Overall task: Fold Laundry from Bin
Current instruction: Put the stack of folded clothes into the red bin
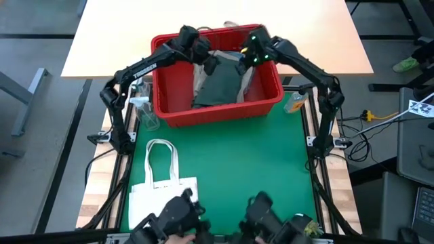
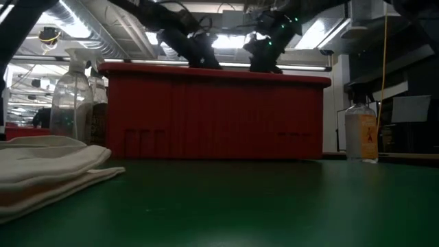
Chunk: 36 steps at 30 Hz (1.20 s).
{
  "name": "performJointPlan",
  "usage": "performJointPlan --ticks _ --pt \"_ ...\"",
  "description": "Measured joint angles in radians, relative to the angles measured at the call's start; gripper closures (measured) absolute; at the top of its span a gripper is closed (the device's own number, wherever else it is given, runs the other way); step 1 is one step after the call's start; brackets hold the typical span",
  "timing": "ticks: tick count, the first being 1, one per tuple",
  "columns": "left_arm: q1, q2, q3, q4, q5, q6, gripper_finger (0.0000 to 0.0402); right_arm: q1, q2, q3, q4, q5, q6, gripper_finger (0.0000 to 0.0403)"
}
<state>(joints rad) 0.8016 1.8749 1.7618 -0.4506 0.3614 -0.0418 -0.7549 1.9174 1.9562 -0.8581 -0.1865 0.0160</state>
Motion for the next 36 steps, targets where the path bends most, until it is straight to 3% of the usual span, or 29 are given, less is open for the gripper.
performJointPlan --ticks 5,11,15,22,27,36 --pt "-0.052 -0.011 0.000 -0.190 0.106 0.013 0.0260 0.126 0.000 -0.003 -0.051 0.007 -0.074 0.0317" --pt "-0.136 -0.005 -0.065 -0.421 -0.054 0.170 0.0260 0.254 0.012 -0.096 0.036 0.116 -0.108 0.0317" --pt "-0.168 -0.005 -0.152 -0.376 -0.187 0.205 0.0260 0.273 0.014 -0.213 0.136 0.151 -0.108 0.0317" --pt "-0.167 -0.004 -0.288 -0.270 -0.247 0.192 0.0260 0.234 0.037 -0.372 0.324 -0.003 -0.026 0.0317" --pt "-0.166 -0.010 -0.280 -0.280 -0.250 0.140 0.0260 0.214 0.034 -0.346 0.331 -0.080 -0.006 0.0317" --pt "-0.166 -0.114 -0.113 -0.368 -0.233 0.122 0.0260 0.218 -0.052 -0.093 0.211 -0.066 -0.020 0.0317"
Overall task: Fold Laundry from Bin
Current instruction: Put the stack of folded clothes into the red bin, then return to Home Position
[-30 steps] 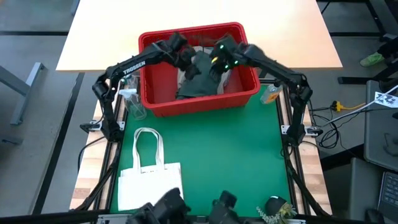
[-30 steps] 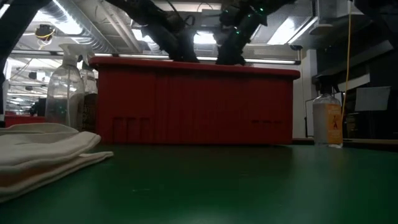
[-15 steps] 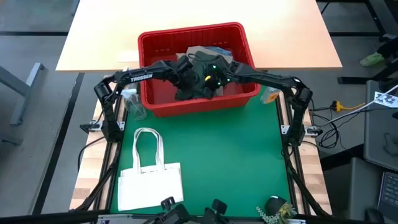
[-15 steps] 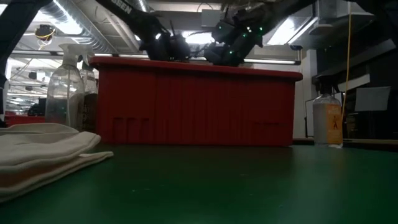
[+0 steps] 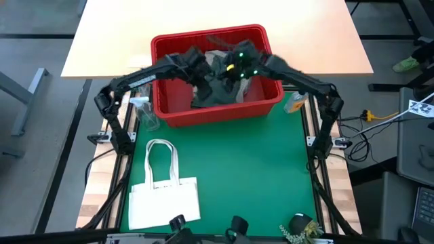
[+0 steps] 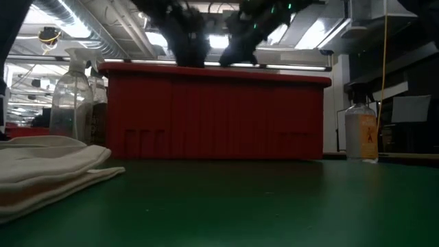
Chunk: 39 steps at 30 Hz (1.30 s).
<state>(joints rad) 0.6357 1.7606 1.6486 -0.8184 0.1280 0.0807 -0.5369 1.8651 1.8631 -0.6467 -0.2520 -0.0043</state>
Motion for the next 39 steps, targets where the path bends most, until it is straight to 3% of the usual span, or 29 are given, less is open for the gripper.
performJointPlan --ticks 9,15,21,27,32,39 --pt "-0.025 -0.223 0.227 -0.323 -0.005 -0.026 0.0260 0.015 -0.136 0.385 -0.474 0.001 -0.079 0.0317" --pt "-0.105 -0.483 0.185 -0.387 0.018 -0.078 0.0260 0.093 -0.350 0.353 -0.646 0.007 -0.109 0.0317" --pt "-0.287 -0.782 -0.063 -0.199 0.021 -0.150 0.0260 0.230 -0.612 0.040 -0.567 0.042 -0.068 0.0317" --pt "-0.425 -1.049 -0.429 0.094 0.020 -0.208 0.0260 0.346 -0.940 -0.509 -0.169 0.042 0.020 0.0317" --pt "-0.474 -1.248 -0.698 0.290 0.020 -0.211 0.0260 0.383 -1.174 -0.903 0.078 0.042 0.096 0.0317" --pt "-0.475 -1.485 -0.952 0.380 -0.017 -0.210 0.0260 0.380 -1.455 -1.217 0.128 0.109 0.209 0.0317"
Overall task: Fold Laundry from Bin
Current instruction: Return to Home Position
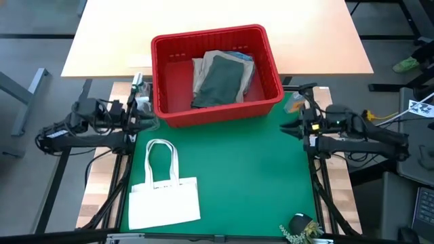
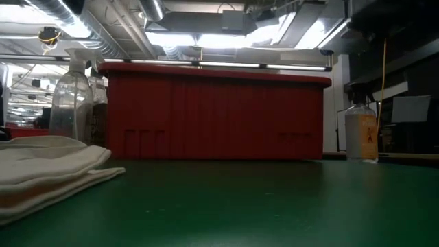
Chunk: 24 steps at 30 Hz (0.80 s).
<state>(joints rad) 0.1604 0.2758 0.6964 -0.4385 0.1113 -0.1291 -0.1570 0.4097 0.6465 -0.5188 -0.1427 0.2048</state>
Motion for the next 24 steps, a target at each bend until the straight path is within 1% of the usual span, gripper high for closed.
performJointPlan --ticks 4,9,11,13,15,18,20,24 --pt "0.000 -0.112 -0.090 0.005 -0.023 0.000 0.0260 0.000 -0.144 -0.100 0.003 0.010 0.009 0.0317" --pt "0.000 -0.228 -0.182 0.021 -0.025 0.000 0.0260 0.000 -0.300 -0.185 0.002 0.010 0.008 0.0317" --pt "0.000 -0.264 -0.219 0.031 -0.025 0.000 0.0260 0.000 -0.354 -0.215 0.002 0.010 0.011 0.0317" --pt "0.000 -0.273 -0.249 0.044 -0.025 0.000 0.0260 0.000 -0.401 -0.245 0.005 0.009 0.028 0.0317" --pt "0.001 -0.272 -0.269 0.032 -0.024 0.005 0.0260 0.000 -0.408 -0.273 0.029 0.008 0.045 0.0317" --pt "0.000 -0.269 -0.305 0.059 -0.024 0.031 0.0260 0.000 -0.397 -0.305 0.087 0.002 0.053 0.0317" --pt "0.001 -0.272 -0.338 0.064 -0.023 0.035 0.0260 0.000 -0.390 -0.342 0.171 -0.006 0.053 0.0317" --pt "0.000 -0.273 -0.402 0.150 0.000 0.075 0.0260 0.000 -0.389 -0.438 0.301 -0.014 0.050 0.0317"
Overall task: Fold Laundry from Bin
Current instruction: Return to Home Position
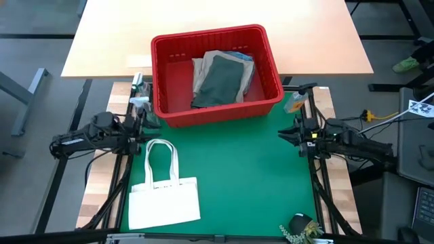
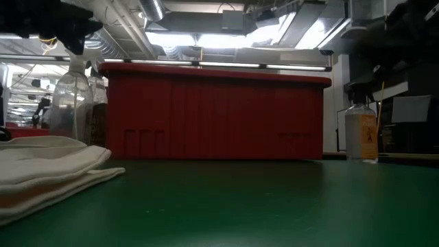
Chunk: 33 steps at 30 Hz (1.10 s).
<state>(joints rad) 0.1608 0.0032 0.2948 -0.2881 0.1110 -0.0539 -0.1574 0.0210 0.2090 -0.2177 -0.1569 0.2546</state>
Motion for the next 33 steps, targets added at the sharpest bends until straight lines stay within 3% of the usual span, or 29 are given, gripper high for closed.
performJointPlan --ticks 8,19,27,33 --pt "0.000 0.000 -0.061 0.054 0.016 0.042 0.0260 0.000 0.001 -0.137 0.068 -0.010 0.010 0.0317" --pt "0.000 0.000 -0.164 0.063 0.010 0.005 0.0260 0.000 0.017 -0.143 0.078 0.052 0.029 0.0317" --pt "0.000 0.007 -0.282 0.292 -0.077 0.028 0.0260 0.000 0.016 -0.143 0.077 0.053 0.029 0.0317" --pt "0.001 0.007 -0.287 0.302 -0.134 0.033 0.0260 0.000 0.016 -0.143 0.076 0.053 0.029 0.0317"
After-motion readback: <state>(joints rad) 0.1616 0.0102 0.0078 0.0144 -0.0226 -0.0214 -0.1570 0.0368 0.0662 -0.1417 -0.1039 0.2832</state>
